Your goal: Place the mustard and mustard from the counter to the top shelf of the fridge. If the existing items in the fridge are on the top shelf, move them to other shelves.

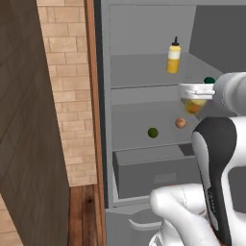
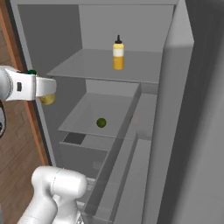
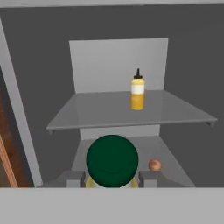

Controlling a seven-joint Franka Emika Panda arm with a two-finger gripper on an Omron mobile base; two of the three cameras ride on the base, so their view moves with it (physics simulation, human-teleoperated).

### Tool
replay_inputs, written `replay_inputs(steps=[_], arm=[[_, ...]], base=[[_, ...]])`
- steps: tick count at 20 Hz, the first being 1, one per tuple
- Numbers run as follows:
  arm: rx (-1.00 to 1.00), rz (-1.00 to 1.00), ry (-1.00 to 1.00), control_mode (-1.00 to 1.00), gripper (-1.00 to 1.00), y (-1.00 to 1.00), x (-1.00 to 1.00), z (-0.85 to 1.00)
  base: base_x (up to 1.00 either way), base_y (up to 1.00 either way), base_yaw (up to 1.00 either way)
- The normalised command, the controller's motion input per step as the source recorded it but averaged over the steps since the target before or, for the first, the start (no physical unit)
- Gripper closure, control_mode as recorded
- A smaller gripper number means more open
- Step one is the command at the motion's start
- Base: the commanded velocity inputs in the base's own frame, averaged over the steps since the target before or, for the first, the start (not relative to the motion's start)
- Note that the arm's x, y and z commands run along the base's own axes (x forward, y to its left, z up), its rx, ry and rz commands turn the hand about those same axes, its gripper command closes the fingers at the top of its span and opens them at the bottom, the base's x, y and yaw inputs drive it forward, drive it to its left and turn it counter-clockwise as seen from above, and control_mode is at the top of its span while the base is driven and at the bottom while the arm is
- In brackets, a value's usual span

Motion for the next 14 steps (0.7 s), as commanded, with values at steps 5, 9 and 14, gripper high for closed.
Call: replay_inputs(steps=[5,9,14], arm=[[-0.09,0.03,-0.09,-1.0,1.0,0.07,0.66,0.46],[-0.08,0.0,-0.08,-1.0,1.0,0.01,0.85,0.06],[-0.08,0.0,-0.06,-1.0,1.0,0.0,0.97,-0.28]], base=[[0.0,0.0,0.0],[0.0,0.0,0.0],[0.0,0.0,0.0]])
